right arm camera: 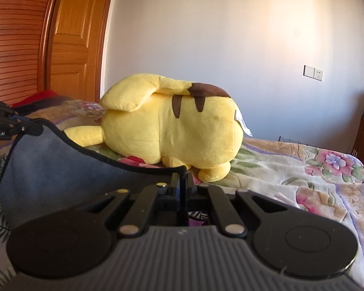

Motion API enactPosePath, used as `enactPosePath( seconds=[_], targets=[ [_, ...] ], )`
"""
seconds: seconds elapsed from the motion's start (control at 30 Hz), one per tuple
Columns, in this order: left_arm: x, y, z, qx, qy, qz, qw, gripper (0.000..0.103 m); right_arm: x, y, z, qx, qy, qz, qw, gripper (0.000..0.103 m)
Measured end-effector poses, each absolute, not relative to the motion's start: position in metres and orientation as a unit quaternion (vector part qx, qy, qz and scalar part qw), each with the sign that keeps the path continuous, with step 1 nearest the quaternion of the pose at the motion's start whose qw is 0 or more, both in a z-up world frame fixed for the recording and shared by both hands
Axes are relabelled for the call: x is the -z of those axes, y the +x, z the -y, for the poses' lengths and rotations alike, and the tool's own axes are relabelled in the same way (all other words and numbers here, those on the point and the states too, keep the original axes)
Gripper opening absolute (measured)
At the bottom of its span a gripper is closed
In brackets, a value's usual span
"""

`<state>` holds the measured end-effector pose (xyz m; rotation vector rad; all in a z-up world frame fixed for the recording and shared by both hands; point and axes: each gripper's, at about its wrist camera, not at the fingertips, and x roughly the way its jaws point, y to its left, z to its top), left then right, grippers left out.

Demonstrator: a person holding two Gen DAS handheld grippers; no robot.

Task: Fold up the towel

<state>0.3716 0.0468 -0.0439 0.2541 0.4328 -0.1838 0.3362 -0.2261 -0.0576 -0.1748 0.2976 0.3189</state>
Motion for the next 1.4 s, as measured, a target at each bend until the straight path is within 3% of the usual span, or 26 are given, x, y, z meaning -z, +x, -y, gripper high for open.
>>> enactPosePath(
  seconds=[0.63, 0.87, 0.93, 1.0, 1.07, 1.2, 1.3, 1.4],
  targets=[
    [0.103, 0.427, -0.054, 0.076, 0.122, -0.262, 0.954, 0.005, 0.103, 0.378, 0.214, -0.15, -0.101, -0.214, 0.96, 0.004],
    [0.113, 0.431, -0.057, 0.063, 0.113, -0.277, 0.952, 0.011, 0.111, 0.383, 0.212, -0.148, -0.102, -0.233, 0.956, 0.004],
    [0.113, 0.43, -0.057, 0.06, 0.111, -0.276, 0.953, 0.018, 0.113, 0.383, 0.211, -0.146, -0.105, -0.236, 0.955, 0.004],
    [0.113, 0.427, -0.057, 0.062, 0.113, -0.273, 0.953, 0.046, 0.113, 0.383, 0.212, -0.146, -0.102, -0.238, 0.955, 0.005],
    [0.112, 0.426, -0.054, 0.059, 0.117, -0.269, 0.954, 0.061, 0.112, 0.383, 0.213, -0.145, -0.096, -0.24, 0.955, 0.009],
    [0.107, 0.42, -0.05, 0.055, 0.126, -0.265, 0.954, 0.067, 0.112, 0.38, 0.213, -0.145, -0.098, -0.246, 0.953, 0.016],
    [0.1, 0.414, -0.047, 0.057, 0.122, -0.262, 0.956, 0.075, 0.107, 0.376, 0.214, -0.146, -0.092, -0.244, 0.954, 0.057],
    [0.092, 0.405, -0.043, 0.066, 0.117, -0.262, 0.956, 0.079, 0.101, 0.37, 0.215, -0.146, -0.082, -0.247, 0.954, 0.057]
  ],
)
